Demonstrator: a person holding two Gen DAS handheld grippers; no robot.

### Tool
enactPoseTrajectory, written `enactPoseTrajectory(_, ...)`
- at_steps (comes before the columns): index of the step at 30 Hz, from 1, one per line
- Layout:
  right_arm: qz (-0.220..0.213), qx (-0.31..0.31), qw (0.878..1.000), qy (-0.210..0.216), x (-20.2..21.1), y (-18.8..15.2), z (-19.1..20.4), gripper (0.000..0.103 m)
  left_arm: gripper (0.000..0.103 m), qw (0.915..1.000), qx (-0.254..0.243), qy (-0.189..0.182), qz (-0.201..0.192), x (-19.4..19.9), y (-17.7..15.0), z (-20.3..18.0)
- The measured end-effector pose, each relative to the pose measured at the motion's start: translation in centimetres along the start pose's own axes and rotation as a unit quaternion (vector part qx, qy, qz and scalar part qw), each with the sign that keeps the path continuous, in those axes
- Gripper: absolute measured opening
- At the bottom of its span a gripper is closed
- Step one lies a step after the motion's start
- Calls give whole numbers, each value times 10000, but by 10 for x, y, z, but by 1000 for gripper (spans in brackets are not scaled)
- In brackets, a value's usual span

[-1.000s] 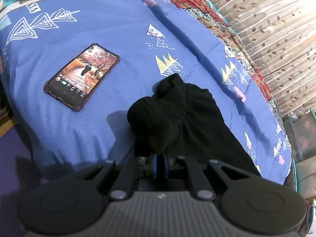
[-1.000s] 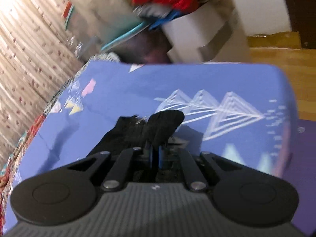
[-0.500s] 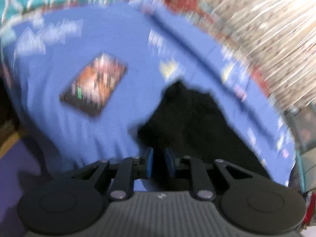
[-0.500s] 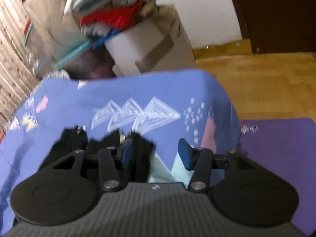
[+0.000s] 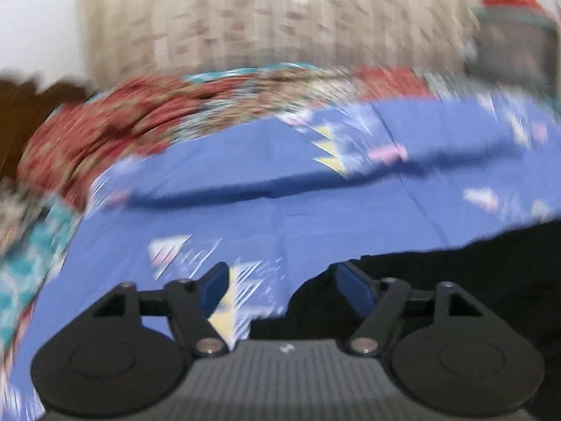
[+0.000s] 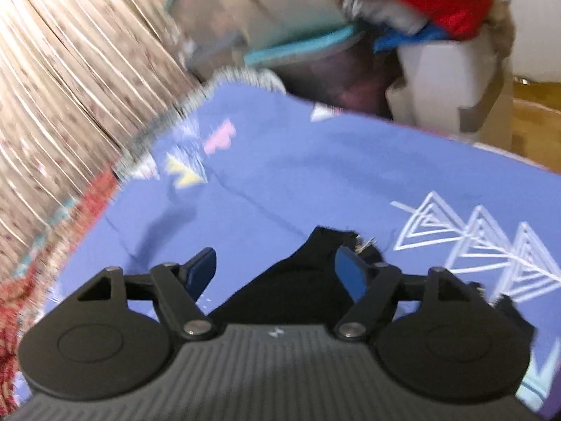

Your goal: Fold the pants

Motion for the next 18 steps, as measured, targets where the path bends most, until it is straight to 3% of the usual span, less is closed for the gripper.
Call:
enactPoseTrajectory(5, 784, 172, 9949, -607, -71, -25, 6, 77, 74, 9961, -691, -149, 520, -81, -36, -48)
enactPoseTrajectory(8, 885, 499, 9886, -1112, -102, -40, -2, 77, 72, 9928, -931, -109, 740, -107, -56, -51)
enactPoseTrajectory(9, 998, 599, 9856, -1222, -114, -46, -5, 77, 63, 9915, -1045, -132, 766, -110, -62, -54)
enactPoseTrajectory(10, 1131, 743, 9821, -1311, -124, -52, -8, 76, 34, 9899, -1144, -184, 813, -114, -69, -56)
enactPoseTrajectory(11, 1140, 955, 9792, -1380, -131, -57, -10, 71, 18, 9877, -1200, -328, 943, -118, -77, -61)
enactPoseTrajectory(12, 1026, 1206, 9751, -1556, -135, -59, -10, 40, 11, 9865, -1224, -355, 1024, -120, -79, -62)
enactPoseTrajectory(13, 850, 1357, 9737, -1623, -136, -56, -7, 19, 9, 9868, -1294, -258, 935, -120, -76, -61)
enactPoseTrajectory(16, 445, 1154, 9854, -1174, -141, -39, 13, 15, 8, 9939, -1017, 54, 414, -115, -53, -43)
enactPoseTrajectory(18, -135, 1067, 9910, -803, -138, -16, 35, 15, 8, 9994, -165, 224, 182, -113, -35, -16)
Point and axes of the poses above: each gripper's, at about its wrist camera, not at the fingertips, and x roughly against the way its jaws point, z to its left, y to its top, the point moved 9 cm from there along -x, roughly the way its jaws point, and after that the axes turned 13 degrees about -z, right-handed, at the moved point
